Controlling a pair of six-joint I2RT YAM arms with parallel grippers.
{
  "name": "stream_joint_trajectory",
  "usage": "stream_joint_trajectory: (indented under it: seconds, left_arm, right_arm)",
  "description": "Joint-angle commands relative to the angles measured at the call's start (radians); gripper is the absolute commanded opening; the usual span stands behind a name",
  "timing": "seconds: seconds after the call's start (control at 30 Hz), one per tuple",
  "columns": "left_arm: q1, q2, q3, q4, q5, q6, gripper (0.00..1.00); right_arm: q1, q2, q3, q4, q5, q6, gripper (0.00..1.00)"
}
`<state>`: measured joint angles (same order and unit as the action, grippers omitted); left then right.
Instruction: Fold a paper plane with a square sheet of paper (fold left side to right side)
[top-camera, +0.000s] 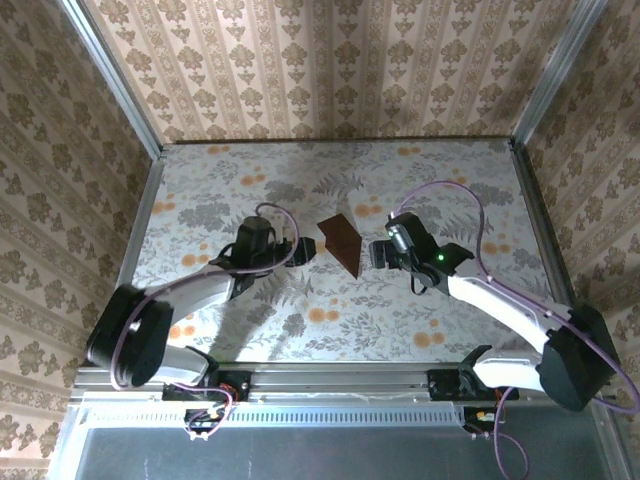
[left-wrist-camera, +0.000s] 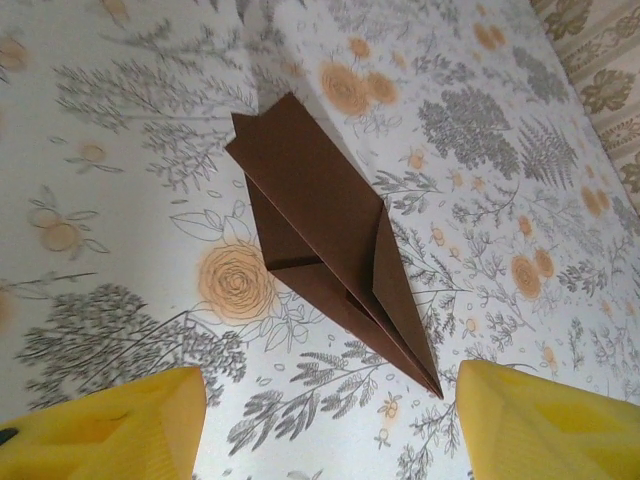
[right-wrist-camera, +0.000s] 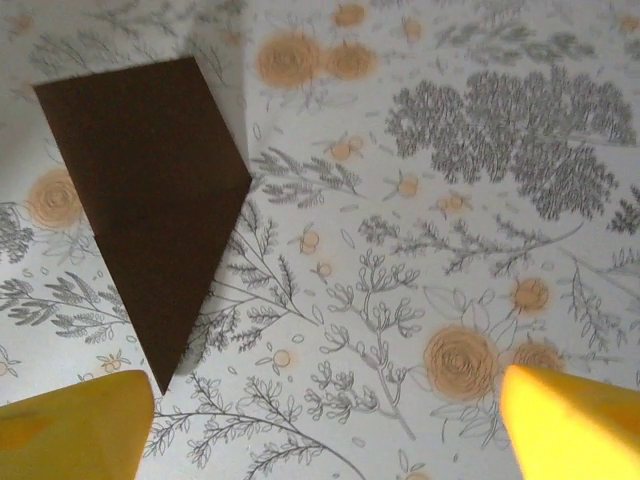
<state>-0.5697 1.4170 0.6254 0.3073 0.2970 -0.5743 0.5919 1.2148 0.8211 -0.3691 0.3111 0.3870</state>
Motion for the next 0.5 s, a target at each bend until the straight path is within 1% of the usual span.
stream_joint_trajectory:
  seconds: [0.0, 0.13, 0.23, 0.33, 0.47]
  left_arm:
    - [-0.017, 0.093, 0.066, 0.14, 0.029, -0.085, 0.67]
    - [-0.028, 0.213, 0.115, 0.199, 0.06, -0.136, 0.66]
    - [-0.029, 0.289, 0.139, 0.241, 0.08, -0.189, 0.65]
    - [-0.029, 0.358, 0.172, 0.255, 0.101, -0.225, 0.63]
    - [-0.028, 0.421, 0.206, 0.263, 0.118, -0.254, 0.59]
  right_arm:
    - [-0.02, -0.09, -0.064, 0.139, -0.007, 0.047, 1.0]
    - [-0.063, -0.19, -0.158, 0.234, -0.024, 0.096, 1.0]
    - [-0.103, -0.25, -0.21, 0.273, -0.047, 0.136, 1.0]
    - [-0.148, -0.29, -0.227, 0.254, -0.09, 0.161, 1.0]
    - [-0.18, -0.336, -0.244, 0.216, -0.113, 0.169, 1.0]
